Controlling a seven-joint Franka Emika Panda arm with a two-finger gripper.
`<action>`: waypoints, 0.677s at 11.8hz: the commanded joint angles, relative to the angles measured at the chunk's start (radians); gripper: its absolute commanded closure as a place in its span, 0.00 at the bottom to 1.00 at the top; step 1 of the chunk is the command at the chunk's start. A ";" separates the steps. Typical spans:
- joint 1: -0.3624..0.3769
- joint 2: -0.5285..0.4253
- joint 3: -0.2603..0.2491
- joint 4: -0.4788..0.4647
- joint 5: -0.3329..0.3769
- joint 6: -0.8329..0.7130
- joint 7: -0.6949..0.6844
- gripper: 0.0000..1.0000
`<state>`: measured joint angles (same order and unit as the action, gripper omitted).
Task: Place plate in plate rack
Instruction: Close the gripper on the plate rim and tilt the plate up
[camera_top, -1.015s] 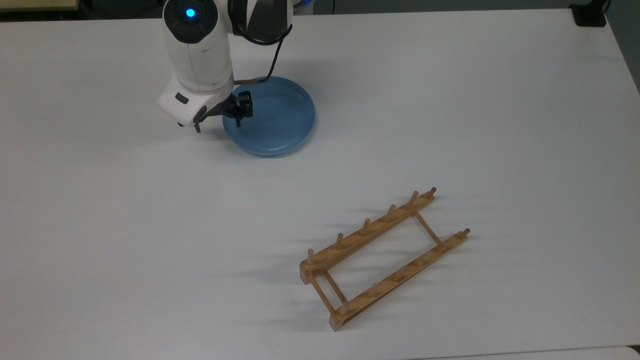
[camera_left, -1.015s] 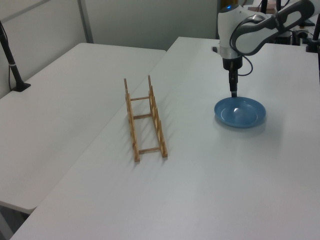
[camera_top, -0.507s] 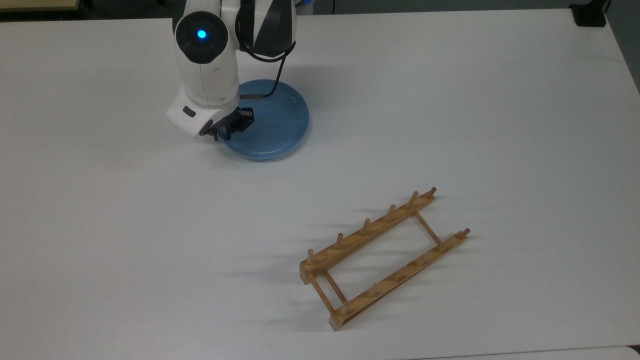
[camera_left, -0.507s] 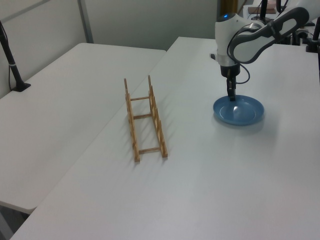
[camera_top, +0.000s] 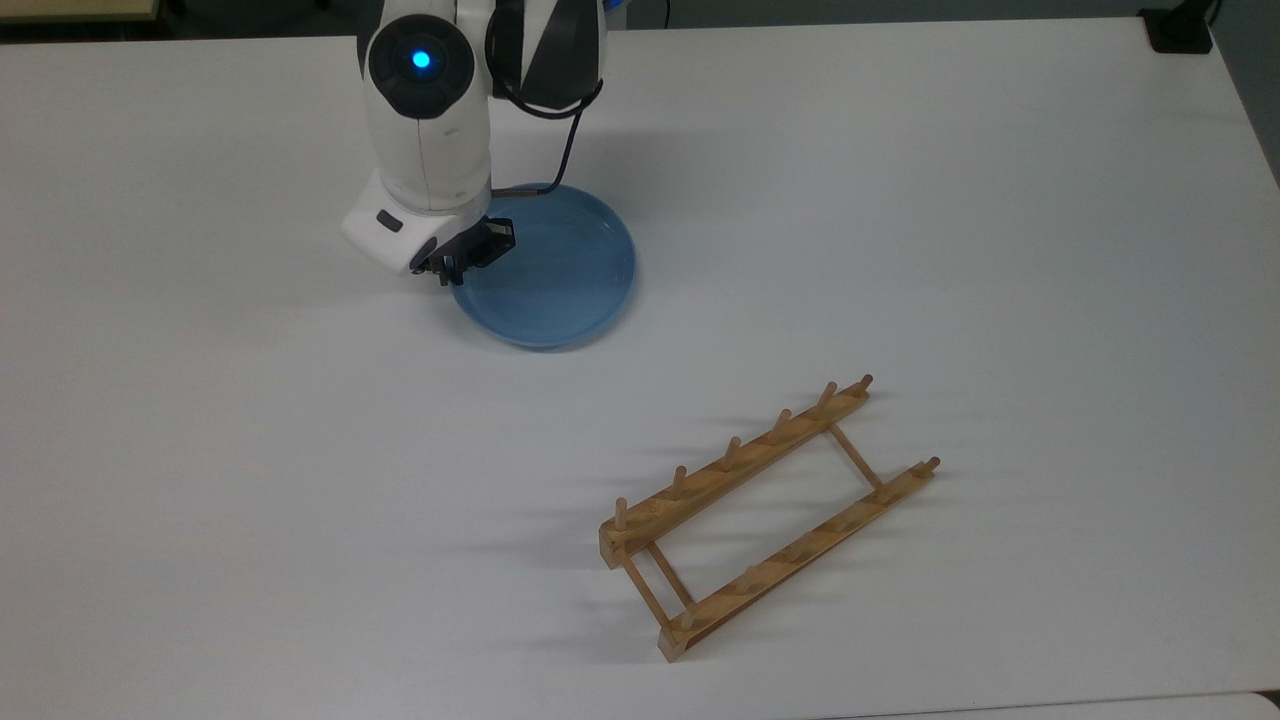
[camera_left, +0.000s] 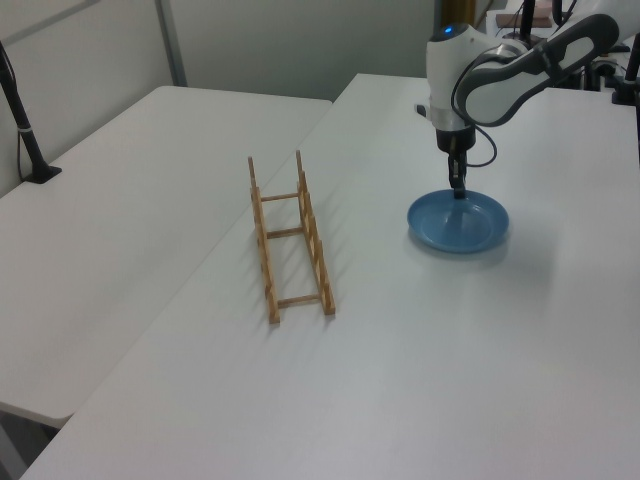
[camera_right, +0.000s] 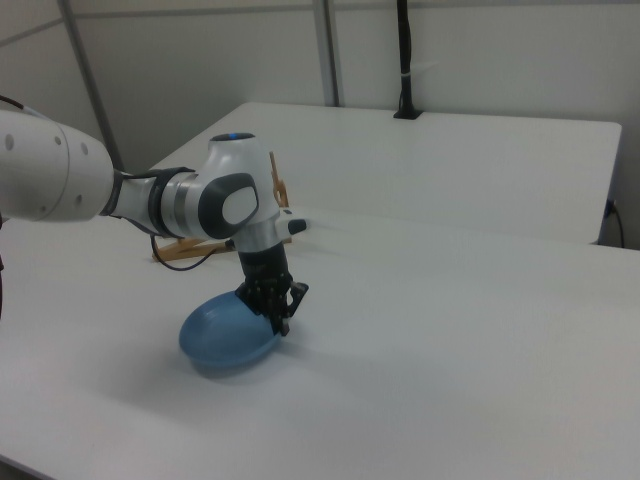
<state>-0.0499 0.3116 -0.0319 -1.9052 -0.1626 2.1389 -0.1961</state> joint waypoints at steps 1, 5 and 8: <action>0.004 -0.094 -0.003 0.023 -0.026 -0.005 0.026 1.00; 0.009 -0.176 -0.003 0.148 -0.012 -0.075 0.037 1.00; 0.027 -0.215 0.000 0.257 -0.018 -0.067 0.186 1.00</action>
<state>-0.0470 0.1236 -0.0317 -1.7257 -0.1631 2.0995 -0.1369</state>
